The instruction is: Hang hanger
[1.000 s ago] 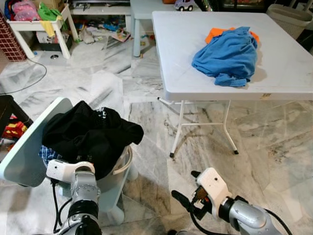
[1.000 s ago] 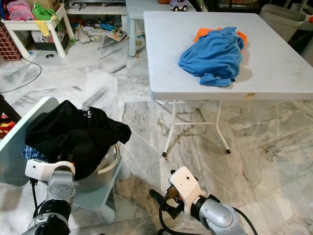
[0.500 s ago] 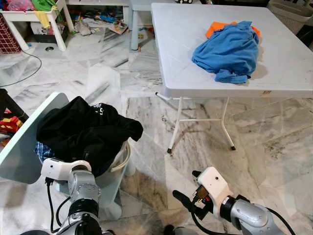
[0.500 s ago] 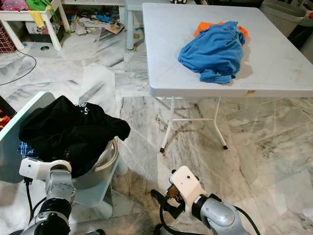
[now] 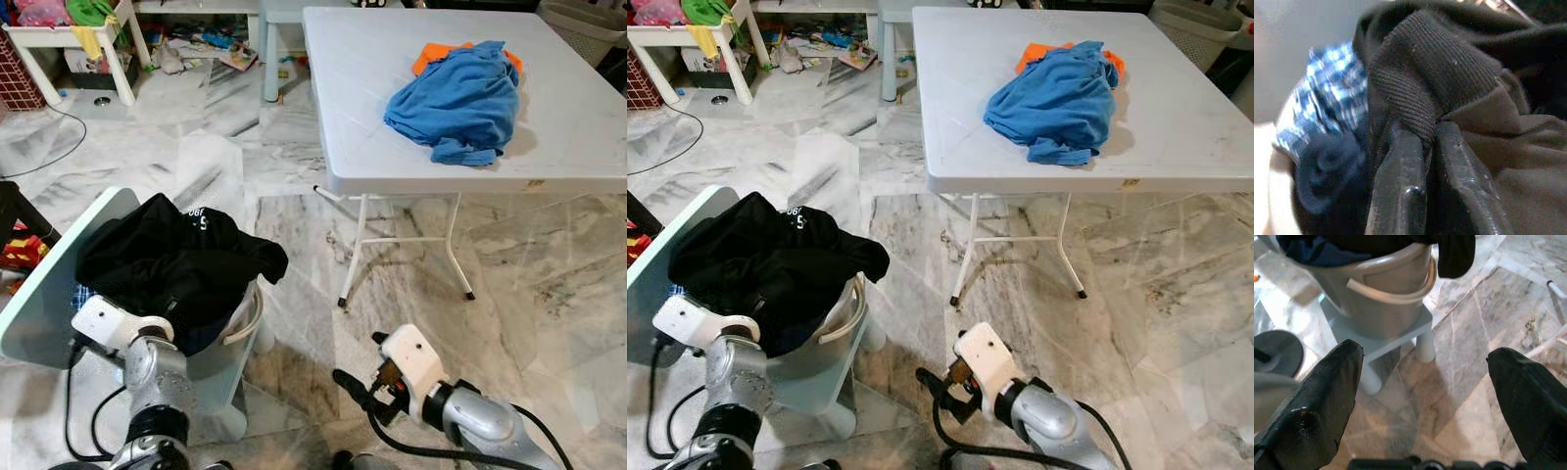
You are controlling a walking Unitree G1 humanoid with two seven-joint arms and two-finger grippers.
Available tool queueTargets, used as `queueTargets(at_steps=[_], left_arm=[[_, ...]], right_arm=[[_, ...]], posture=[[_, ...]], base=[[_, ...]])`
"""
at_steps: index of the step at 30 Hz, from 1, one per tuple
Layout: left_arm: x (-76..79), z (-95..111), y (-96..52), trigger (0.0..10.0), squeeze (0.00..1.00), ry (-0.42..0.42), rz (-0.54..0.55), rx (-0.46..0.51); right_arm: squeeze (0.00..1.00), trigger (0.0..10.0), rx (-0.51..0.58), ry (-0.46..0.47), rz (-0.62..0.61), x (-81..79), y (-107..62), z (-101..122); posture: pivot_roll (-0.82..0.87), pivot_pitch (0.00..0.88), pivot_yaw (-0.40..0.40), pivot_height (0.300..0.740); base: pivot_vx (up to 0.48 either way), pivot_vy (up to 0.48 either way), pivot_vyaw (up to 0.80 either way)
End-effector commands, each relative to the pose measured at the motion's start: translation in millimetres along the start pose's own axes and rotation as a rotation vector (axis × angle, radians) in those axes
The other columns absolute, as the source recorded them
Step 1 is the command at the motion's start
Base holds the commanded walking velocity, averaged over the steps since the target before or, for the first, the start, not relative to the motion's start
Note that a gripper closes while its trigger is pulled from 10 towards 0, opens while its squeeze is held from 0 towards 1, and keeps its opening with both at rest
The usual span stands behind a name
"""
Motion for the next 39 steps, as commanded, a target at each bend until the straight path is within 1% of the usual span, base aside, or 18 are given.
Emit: queueTargets(at_steps=[1, 7, 8, 9, 12, 13, 14, 15, 16, 18, 20, 24, 27, 30, 32, 33, 35, 39], left_arm=[[-0.9, 8.3, 0.4, 0.0, 0.0, 0.068, -0.028, 0.032], [13.0, 27.3, 2.0, 0.0, 0.0, 0.22, -0.131, 0.105], [13.0, 27.3, 2.0, 0.0, 0.0, 0.22, -0.131, 0.105], [25.1, 37.3, 1.3, 0.0, 0.0, 0.298, -0.2, 0.153], [44.2, 49.8, -0.9, 0.0, 0.0, 0.369, -0.296, 0.214], [60.8, 52.9, -2.8, 0.0, 0.0, 0.445, -0.395, 0.227], [60.8, 52.9, -2.8, 0.0, 0.0, 0.445, -0.395, 0.227], [74.1, 54.3, -5.4, 0.0, 0.0, 0.504, -0.481, 0.228], [74.1, 54.3, -5.4, 0.0, 0.0, 0.504, -0.481, 0.228], [88.8, 51.6, -7.3, 0.0, 0.0, 0.601, -0.621, 0.163], [92.8, 50.0, -10.0, 0.0, 0.0, 0.629, -0.683, 0.131], [97.8, 45.3, -18.8, 0.0, 0.0, 0.755, -0.826, 0.05], [103.5, 46.8, -23.6, 0.0, 0.0, 0.811, -0.909, 0.02], [123.0, 61.6, -31.6, 0.0, 0.0, 0.894, -1.063, 0.056], [127.9, 64.4, -32.2, 0.0, 0.0, 0.959, -1.121, 0.018], [133.5, 67.3, -34.6, 0.0, 0.0, 0.991, -1.195, -0.04], [137.3, 72.8, -34.6, 0.0, 0.0, 1.029, -1.233, -0.074], [139.8, 71.9, -51.4, 0.0, 0.0, 1.082, -1.398, -0.253]], right_arm=[[0.0, 10.0, 0.009, -0.002, -0.008, 1.0, 7.2, 0.1], [0.0, 10.0, 0.056, -0.003, -0.017, 6.4, 28.9, 9.2], [0.0, 10.0, 0.056, -0.003, -0.017, 6.4, 28.9, 9.2], [0.0, 10.0, 0.069, -0.006, -0.021, 8.4, 34.4, 11.5], [0.0, 10.0, 0.086, -0.004, -0.032, 11.9, 41.9, 14.2], [0.0, 10.0, 0.094, -0.002, -0.039, 14.2, 46.4, 15.7], [0.0, 10.0, 0.094, -0.002, -0.039, 14.2, 46.4, 15.7], [0.0, 10.0, 0.104, -0.002, -0.046, 15.9, 49.8, 17.5], [0.0, 10.0, 0.104, -0.002, -0.046, 15.9, 49.8, 17.5], [0.0, 10.0, 0.121, 0.002, -0.063, 20.0, 53.5, 20.8], [0.0, 10.0, 0.125, 0.006, -0.077, 22.5, 54.9, 20.5], [0.0, 10.0, 0.131, 0.025, -0.12, 28.2, 53.2, 17.5], [0.0, 10.0, 0.131, 0.029, -0.143, 30.8, 52.4, 15.5], [0.0, 10.0, 0.137, 0.032, -0.163, 33.8, 53.2, 14.1], [0.0, 10.0, 0.138, 0.034, -0.168, 34.9, 54.2, 14.0], [0.0, 10.0, 0.139, 0.035, -0.171, 35.5, 55.1, 14.3], [0.0, 10.0, 0.14, 0.033, -0.172, 36.0, 56.0, 14.6], [0.0, 10.0, 0.146, 0.031, -0.178, 38.5, 57.7, 15.6]], posture=[[-0.15, 0.072, 0.003, 0.74], [-0.1, 0.017, 0.017, 0.74], [-0.1, 0.017, 0.017, 0.74], [-0.09, 0.0, 0.025, 0.74], [-0.07, 0.0, 0.034, 0.74], [-0.06, 0.0, 0.039, 0.74], [-0.06, 0.0, 0.039, 0.74], [-0.06, 0.0, 0.046, 0.74], [-0.06, 0.0, 0.046, 0.74], [-0.06, 0.0, 0.058, 0.74], [-0.06, 0.0, 0.072, 0.74], [-0.06, 0.0, 0.088, 0.74], [-0.06, 0.0, 0.095, 0.74], [-0.06, 0.0, 0.099, 0.74], [-0.06, 0.0, 0.1, 0.74], [-0.06, 0.0, 0.101, 0.74], [-0.05, 0.0, 0.101, 0.74], [-0.05, 0.0, 0.103, 0.74]], base=[[0.0, 0.0, 0.0], [0.0, 0.0, 0.0], [0.0, 0.0, 0.0], [0.0, 0.0, 0.0], [0.0, 0.0, 0.0], [0.0, 0.0, 0.0], [0.0, 0.0, 0.0], [0.0, 0.0, 0.0], [0.0, 0.0, 0.0], [0.0, 0.0, 0.0], [0.0, 0.0, 0.0], [0.0, 0.0, 0.0], [0.0, 0.0, 0.0], [0.0, 0.0, 0.0], [0.0, 0.0, 0.0], [0.0, 0.0, 0.0], [0.0, 0.0, 0.0], [0.0, 0.0, 0.0]])
Point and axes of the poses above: a point about 5 cm out from each wrist's last joint towards the gripper, its own y axis pointing out of the wrist towards the gripper, its own z axis along the axis of the wrist's last joint, x = y × z, the point moved 2 cm from there along y, pointing out of the wrist towards the gripper, and after that the axes turned 15 degrees about -y, right-handed, at the moved point
